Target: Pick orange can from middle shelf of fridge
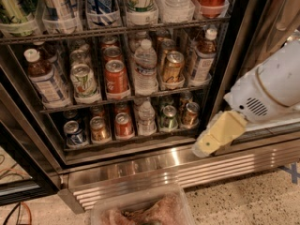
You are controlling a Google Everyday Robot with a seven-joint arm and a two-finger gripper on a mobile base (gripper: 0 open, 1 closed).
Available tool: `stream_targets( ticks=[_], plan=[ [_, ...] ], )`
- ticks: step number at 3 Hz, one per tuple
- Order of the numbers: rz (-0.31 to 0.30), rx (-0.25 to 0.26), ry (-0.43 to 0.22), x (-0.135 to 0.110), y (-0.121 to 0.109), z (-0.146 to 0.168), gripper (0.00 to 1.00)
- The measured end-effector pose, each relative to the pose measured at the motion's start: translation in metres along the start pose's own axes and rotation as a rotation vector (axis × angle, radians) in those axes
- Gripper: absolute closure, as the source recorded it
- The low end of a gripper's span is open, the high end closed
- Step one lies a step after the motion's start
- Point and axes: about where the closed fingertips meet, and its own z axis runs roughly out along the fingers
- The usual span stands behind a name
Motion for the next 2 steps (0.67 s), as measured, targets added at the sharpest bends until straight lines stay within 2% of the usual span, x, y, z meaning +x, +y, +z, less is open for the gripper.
stream_targets(
  ticks=[1, 2],
  plan=[
    [0.08, 0.012, -0.04, -0.008, 0.002, 0.044, 0.0],
    [0.154, 0.076, -0.095, -0.02, -0.016, 0.07, 0.0]
  ],
)
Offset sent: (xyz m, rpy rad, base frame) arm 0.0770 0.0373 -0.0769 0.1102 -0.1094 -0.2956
